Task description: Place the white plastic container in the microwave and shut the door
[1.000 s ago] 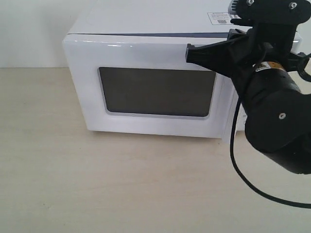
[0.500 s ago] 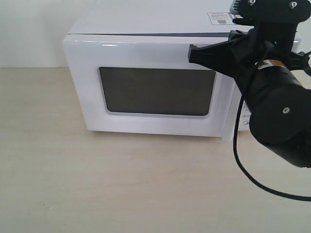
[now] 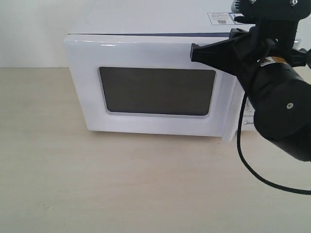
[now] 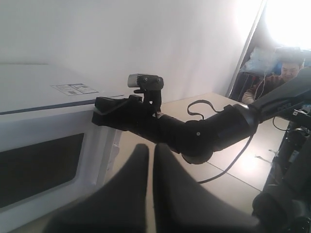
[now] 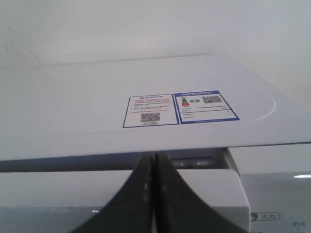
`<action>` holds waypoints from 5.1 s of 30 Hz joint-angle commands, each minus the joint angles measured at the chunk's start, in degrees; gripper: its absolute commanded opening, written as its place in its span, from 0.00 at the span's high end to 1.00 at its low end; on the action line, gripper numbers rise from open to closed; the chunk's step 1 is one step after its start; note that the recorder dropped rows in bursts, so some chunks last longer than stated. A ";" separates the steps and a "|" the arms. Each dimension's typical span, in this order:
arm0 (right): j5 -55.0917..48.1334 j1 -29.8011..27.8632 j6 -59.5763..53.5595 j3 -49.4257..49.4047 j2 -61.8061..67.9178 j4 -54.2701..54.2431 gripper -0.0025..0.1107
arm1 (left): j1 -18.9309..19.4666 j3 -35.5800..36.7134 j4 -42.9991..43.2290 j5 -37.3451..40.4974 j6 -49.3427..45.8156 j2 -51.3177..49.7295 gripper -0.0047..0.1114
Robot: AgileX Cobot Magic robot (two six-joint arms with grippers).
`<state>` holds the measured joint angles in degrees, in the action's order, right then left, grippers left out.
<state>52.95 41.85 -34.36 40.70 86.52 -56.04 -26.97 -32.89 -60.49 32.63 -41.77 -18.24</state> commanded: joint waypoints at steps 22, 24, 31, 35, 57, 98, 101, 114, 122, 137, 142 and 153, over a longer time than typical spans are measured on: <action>1.69 12.79 -12.13 0.01 -4.04 -17.44 0.98 | -0.35 0.32 -0.15 0.04 0.28 0.11 0.92; 3.91 12.79 -11.10 0.01 -2.39 -16.10 0.98 | -0.35 0.32 -0.15 0.15 0.25 0.11 0.92; 6.52 9.87 -9.02 0.01 1.67 -12.67 0.98 | -0.35 0.32 -0.15 0.25 0.25 0.11 0.92; 4.47 7.50 -8.66 0.01 2.13 -11.37 0.98 | -0.35 0.32 -0.15 0.25 0.25 0.11 0.92; -2.36 1.42 -4.90 4.61 2.13 -2.91 0.98 | -0.35 0.32 -0.15 -1.11 0.38 0.11 0.92; 11.78 8.15 -41.10 4.61 -17.30 -42.36 0.98 | -0.35 0.32 -0.15 0.40 0.17 0.11 0.92; 11.78 8.15 -41.10 4.61 -17.30 -42.36 0.98 | -0.35 0.32 -0.15 0.40 0.17 0.11 0.92; 11.78 8.15 -41.10 4.61 -17.30 -42.36 0.98 | 6.91 -0.03 6.38 -6.49 -4.94 11.41 0.92; 11.78 8.15 -41.10 4.61 -17.30 -42.36 0.98 | 19.06 -0.31 29.45 -5.96 0.71 18.24 0.92; 11.78 8.02 -41.11 4.61 -17.30 -42.08 0.98 | 27.33 32.78 54.99 -24.85 36.43 18.24 0.92; 11.78 8.02 -41.11 4.61 -17.30 -42.08 0.98 | 27.33 32.89 55.60 -20.35 36.17 18.24 0.92; 11.78 8.02 -41.11 4.61 -17.30 -42.08 0.98 | 23.78 32.89 55.30 -15.22 36.17 18.24 0.92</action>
<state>64.18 50.00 -74.96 45.00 69.53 -98.40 -2.29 -0.15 -4.71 16.92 -6.03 -0.15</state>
